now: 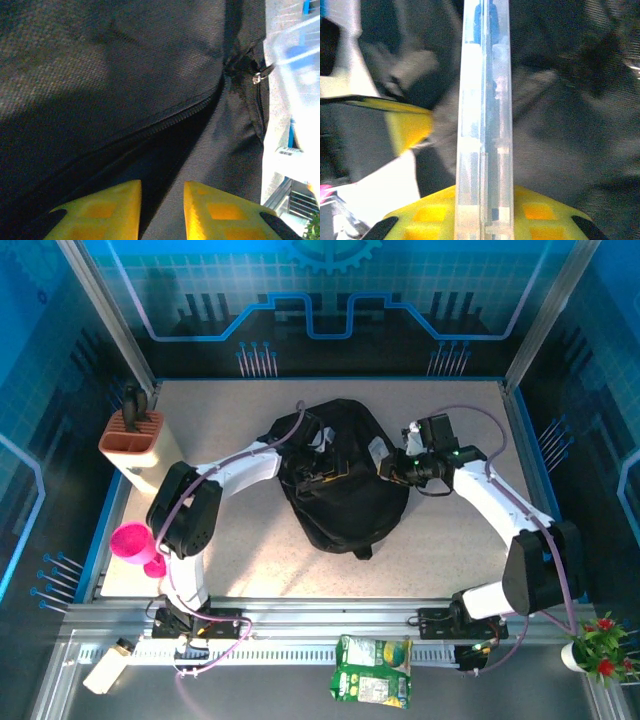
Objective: Pack the student bag
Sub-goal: Adjust the student bag at the top-center of the table.
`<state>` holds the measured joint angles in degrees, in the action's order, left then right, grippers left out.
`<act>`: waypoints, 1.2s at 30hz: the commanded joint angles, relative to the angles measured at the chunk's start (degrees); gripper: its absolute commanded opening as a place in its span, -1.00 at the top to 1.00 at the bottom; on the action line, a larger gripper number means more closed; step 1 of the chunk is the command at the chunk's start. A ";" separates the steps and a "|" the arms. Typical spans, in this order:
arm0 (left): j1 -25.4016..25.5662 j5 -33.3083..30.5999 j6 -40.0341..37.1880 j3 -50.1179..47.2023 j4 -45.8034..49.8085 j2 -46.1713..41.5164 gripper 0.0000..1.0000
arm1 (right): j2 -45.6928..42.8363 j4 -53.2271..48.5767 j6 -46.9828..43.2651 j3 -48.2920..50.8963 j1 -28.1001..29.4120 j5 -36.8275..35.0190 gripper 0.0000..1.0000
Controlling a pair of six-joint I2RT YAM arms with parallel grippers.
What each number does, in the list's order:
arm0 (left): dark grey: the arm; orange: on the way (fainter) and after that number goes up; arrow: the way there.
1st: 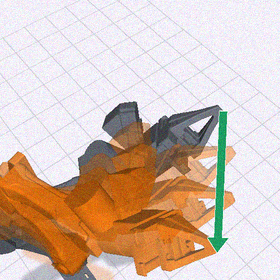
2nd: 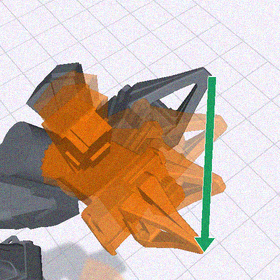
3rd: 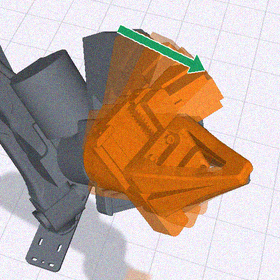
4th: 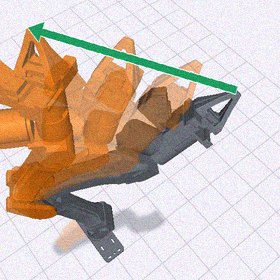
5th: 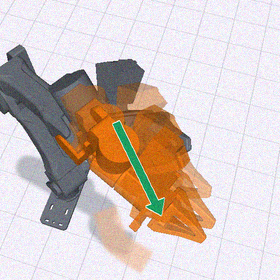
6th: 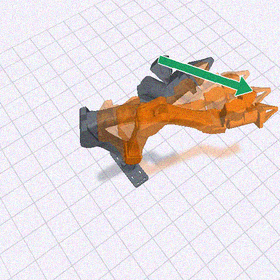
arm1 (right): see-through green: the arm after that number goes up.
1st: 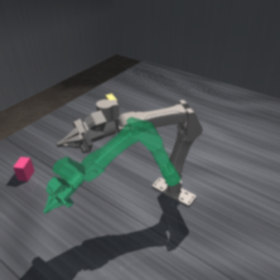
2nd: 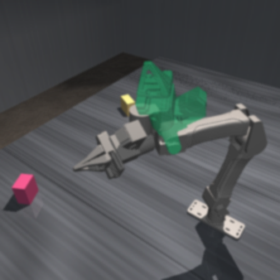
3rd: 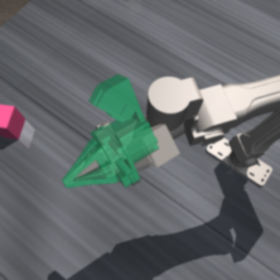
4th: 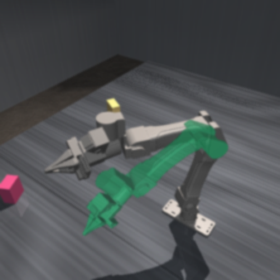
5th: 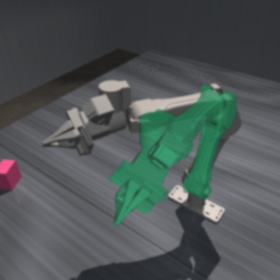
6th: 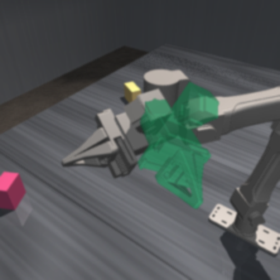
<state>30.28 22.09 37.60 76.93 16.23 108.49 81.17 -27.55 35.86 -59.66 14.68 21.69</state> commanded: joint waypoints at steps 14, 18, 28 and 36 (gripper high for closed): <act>0.22 -1.58 -1.22 -6.01 1.22 -6.86 0.53 | 10.60 4.19 13.69 -3.29 8.73 7.85 0.78; 0.21 -0.72 -2.42 -7.22 1.61 -6.55 0.56 | 8.21 2.46 15.29 0.34 9.64 6.87 0.79; 0.22 -7.40 -8.25 -2.26 7.21 -5.85 0.52 | 1.79 6.53 21.38 13.15 9.78 5.91 0.83; 0.64 -14.86 -16.54 5.44 13.96 -3.41 0.37 | 3.30 5.59 23.38 13.51 7.68 3.22 0.89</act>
<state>30.28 11.73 26.39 79.40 25.58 103.48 82.89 -15.33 55.96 -48.31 23.66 28.56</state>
